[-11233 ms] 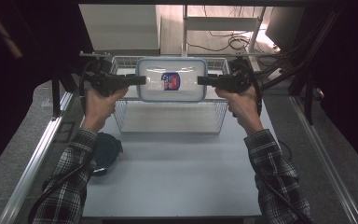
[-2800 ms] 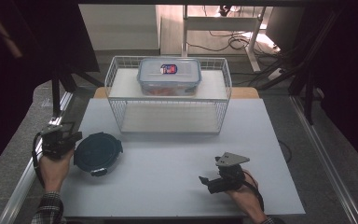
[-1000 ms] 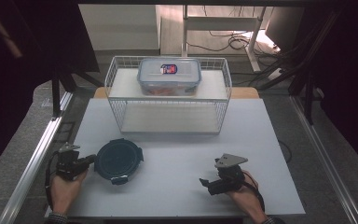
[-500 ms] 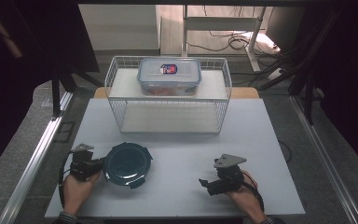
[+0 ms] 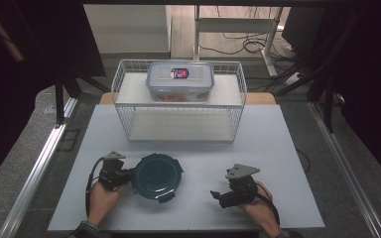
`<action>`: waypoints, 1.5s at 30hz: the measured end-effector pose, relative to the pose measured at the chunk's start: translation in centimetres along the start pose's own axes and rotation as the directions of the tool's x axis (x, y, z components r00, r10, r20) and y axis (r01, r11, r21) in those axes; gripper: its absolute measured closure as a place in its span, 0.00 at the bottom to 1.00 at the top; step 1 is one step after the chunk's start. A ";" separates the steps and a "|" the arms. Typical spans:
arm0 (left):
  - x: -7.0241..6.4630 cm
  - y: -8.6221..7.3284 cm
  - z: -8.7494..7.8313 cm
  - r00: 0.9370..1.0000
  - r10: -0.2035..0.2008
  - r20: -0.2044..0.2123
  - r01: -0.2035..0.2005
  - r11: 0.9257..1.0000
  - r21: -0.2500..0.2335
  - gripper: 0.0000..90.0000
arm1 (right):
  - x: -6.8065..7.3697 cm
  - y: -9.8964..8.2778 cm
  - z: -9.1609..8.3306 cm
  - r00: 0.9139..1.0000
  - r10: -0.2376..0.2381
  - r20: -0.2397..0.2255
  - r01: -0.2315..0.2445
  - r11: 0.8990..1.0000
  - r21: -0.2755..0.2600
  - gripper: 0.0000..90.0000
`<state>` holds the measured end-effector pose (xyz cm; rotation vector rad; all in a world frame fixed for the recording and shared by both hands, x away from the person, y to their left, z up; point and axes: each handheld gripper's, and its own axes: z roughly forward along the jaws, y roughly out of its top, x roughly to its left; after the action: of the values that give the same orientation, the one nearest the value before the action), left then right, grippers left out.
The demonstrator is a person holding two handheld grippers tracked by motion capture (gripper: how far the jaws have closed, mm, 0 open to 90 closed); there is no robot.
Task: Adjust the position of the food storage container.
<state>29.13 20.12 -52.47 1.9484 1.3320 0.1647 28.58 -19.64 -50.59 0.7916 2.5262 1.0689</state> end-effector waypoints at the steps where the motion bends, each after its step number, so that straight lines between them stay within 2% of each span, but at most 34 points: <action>1: -0.2 0.2 0.3 1.000 0.004 0.009 -0.004 1.000 0.000 1.00 | 0.0 0.0 0.0 1.000 0.001 0.000 -0.001 1.000 0.000 0.06; 2: -0.8 0.7 1.0 0.999 0.008 0.038 -0.008 1.000 -0.004 1.00 | 0.0 0.0 0.0 1.000 0.001 0.001 -0.001 1.000 0.000 0.06; 3: -0.8 0.7 1.0 0.999 0.008 0.038 -0.008 1.000 -0.004 1.00 | 0.0 0.0 0.0 1.000 0.001 0.001 -0.001 1.000 0.000 0.06; 7: -1.2 1.9 2.5 0.994 0.011 0.105 -0.009 1.000 -0.013 1.00 | 0.0 -0.1 0.0 1.000 0.008 0.003 -0.008 1.000 0.003 0.06; 9: -1.3 2.4 2.9 0.993 0.007 0.117 -0.005 1.000 -0.021 1.00 | 0.0 -0.1 0.0 1.000 0.007 0.004 -0.007 1.000 0.004 0.06; 11: -1.5 3.0 3.6 0.995 0.010 0.104 -0.007 1.000 -0.029 1.00 | 0.0 -0.1 0.0 1.000 0.008 0.006 -0.008 1.000 0.004 0.06; 13: -1.5 3.4 4.1 0.993 0.015 0.121 -0.011 0.999 -0.038 1.00 | 0.0 -0.1 0.0 1.000 0.009 0.005 -0.009 1.000 0.004 0.06; 16: -1.7 3.9 3.9 0.994 0.053 0.096 -0.047 0.997 -0.065 1.00 | 0.0 -0.2 -0.1 1.000 0.009 0.005 -0.009 1.000 0.006 0.06; 17: -1.9 4.0 3.4 0.995 0.078 0.059 -0.073 0.994 -0.078 1.00 | -0.1 -0.2 -0.1 1.000 0.010 0.006 -0.010 1.000 0.004 0.06; 19: -2.0 4.0 2.6 0.994 0.105 0.015 -0.103 0.991 -0.084 1.00 | -0.2 -0.3 -0.4 1.000 0.013 0.011 -0.013 1.000 -0.002 0.06; 21: -1.9 3.4 1.5 0.994 0.107 -0.011 -0.108 0.991 -0.083 1.00 | -0.3 -0.3 -0.6 1.000 0.019 0.014 -0.018 1.000 -0.005 0.06; 22: -1.9 2.5 0.7 0.992 0.122 -0.037 -0.124 0.990 -0.067 1.00 | -0.3 -0.3 -0.6 1.000 0.019 0.015 -0.019 1.000 -0.007 0.06; 23: -1.9 2.5 0.7 0.992 0.122 -0.037 -0.124 0.990 -0.067 1.00 | -0.3 -0.3 -0.6 1.000 0.019 0.015 -0.019 1.000 -0.007 0.06; 24: -1.9 1.7 0.2 0.990 0.129 -0.049 -0.131 0.990 -0.053 1.00 | -0.4 -0.3 -0.7 1.000 0.020 0.017 -0.020 1.000 -0.009 0.06; 27: -2.2 0.1 -0.7 0.992 0.122 -0.021 -0.122 0.992 -0.031 1.00 | -0.4 -0.3 -0.7 1.000 0.021 0.018 -0.021 1.000 -0.010 0.06; 31: -3.5 -0.8 -0.8 0.991 0.132 0.035 -0.132 0.991 -0.012 1.00 | -0.2 -0.3 -0.6 1.000 0.017 0.016 -0.017 1.000 -0.004 0.06; 33: -4.4 -0.7 -0.3 0.987 0.158 -0.013 -0.158 0.987 0.014 1.00 | -0.2 -0.3 -0.6 1.000 0.018 0.016 -0.018 1.000 -0.004 0.06; 34: -4.4 -0.6 -0.3 0.989 0.149 -0.019 -0.148 0.989 0.009 1.00 | -0.2 -0.3 -0.6 1.000 0.018 0.016 -0.018 1.000 -0.004 0.06; 36: -4.1 -0.4 -0.1 0.992 0.123 -0.005 -0.123 0.992 0.002 1.00 | -0.3 -0.4 -0.5 1.000 0.020 0.014 -0.020 1.000 -0.002 0.06; 38: -4.2 -0.1 0.2 0.993 0.114 -0.007 -0.114 0.993 -0.002 1.00 | -0.3 -0.4 -0.4 1.000 0.021 0.014 -0.021 1.000 0.000 0.06; 41: -4.5 0.3 0.7 0.993 0.118 -0.009 -0.118 0.993 -0.002 1.00 | -0.3 -0.4 -0.3 1.000 0.018 0.011 -0.018 1.000 0.003 0.06; 43: -4.9 0.4 1.1 0.991 0.133 0.005 -0.133 0.991 0.004 1.00 | -0.2 -0.4 -0.3 1.000 0.019 0.010 -0.019 1.000 0.006 0.06; 45: -5.3 0.6 1.3 0.989 0.149 0.001 -0.149 0.989 0.010 1.00 | -0.2 -0.4 -0.3 1.000 0.019 0.011 -0.019 1.000 0.006 0.06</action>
<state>27.88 14.89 -51.42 2.0569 1.1883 0.2305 28.51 -20.16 -50.67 0.8227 2.5193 1.0600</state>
